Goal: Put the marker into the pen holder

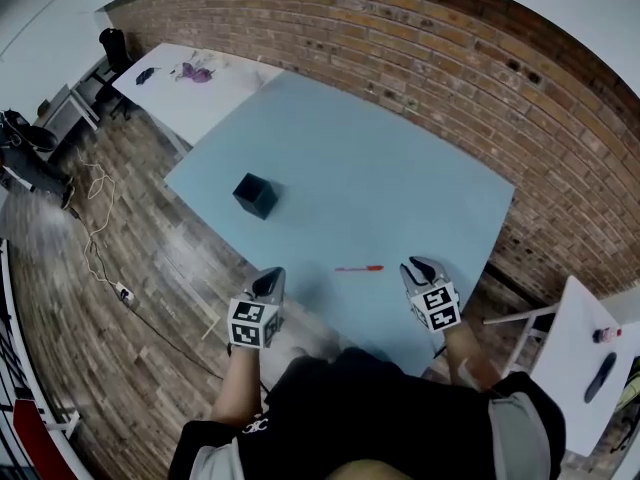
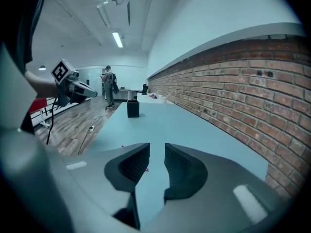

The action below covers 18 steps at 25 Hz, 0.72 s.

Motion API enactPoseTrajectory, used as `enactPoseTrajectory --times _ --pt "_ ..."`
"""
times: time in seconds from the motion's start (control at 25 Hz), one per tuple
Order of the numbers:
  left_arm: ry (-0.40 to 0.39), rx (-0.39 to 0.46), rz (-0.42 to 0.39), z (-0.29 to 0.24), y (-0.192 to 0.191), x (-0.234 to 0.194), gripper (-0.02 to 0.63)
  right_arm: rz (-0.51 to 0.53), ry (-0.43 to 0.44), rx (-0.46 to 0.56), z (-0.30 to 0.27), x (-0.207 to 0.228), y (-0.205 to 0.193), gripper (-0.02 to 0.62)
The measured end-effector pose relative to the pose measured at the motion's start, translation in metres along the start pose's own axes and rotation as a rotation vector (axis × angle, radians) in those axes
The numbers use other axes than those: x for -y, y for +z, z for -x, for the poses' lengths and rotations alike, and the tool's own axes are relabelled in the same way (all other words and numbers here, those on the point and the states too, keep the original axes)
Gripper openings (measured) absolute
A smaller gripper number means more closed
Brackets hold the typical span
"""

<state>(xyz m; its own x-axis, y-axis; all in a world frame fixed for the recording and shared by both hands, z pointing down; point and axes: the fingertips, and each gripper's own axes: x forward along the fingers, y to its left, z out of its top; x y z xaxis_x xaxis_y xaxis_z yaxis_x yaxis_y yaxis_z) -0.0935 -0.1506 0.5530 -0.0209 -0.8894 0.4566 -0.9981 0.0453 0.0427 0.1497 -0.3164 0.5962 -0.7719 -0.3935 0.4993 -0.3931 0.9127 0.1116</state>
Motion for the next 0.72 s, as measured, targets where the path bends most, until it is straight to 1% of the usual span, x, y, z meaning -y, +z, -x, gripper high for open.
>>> enactPoseTrajectory --times 0.08,0.2,0.32,0.44,0.56,0.72 --pt "-0.028 -0.012 0.012 -0.006 -0.003 -0.004 0.005 0.047 0.005 -0.042 -0.011 -0.003 0.0 0.099" --pt "-0.074 -0.019 -0.008 -0.009 -0.005 -0.007 0.005 0.118 0.042 -0.122 -0.021 -0.012 -0.007 0.123" --pt "-0.087 -0.012 -0.008 -0.012 -0.003 -0.017 0.005 0.205 0.092 -0.196 -0.035 -0.016 -0.011 0.135" --pt "-0.093 -0.049 -0.028 -0.014 -0.013 -0.019 0.005 0.242 0.173 -0.279 -0.049 -0.02 -0.027 0.146" --pt "-0.119 -0.075 -0.015 -0.02 -0.023 -0.017 0.005 0.312 0.258 -0.344 -0.067 -0.022 -0.036 0.166" --pt "-0.142 -0.108 -0.004 -0.018 -0.037 -0.014 0.005 0.383 0.369 -0.43 -0.083 -0.039 -0.046 0.167"
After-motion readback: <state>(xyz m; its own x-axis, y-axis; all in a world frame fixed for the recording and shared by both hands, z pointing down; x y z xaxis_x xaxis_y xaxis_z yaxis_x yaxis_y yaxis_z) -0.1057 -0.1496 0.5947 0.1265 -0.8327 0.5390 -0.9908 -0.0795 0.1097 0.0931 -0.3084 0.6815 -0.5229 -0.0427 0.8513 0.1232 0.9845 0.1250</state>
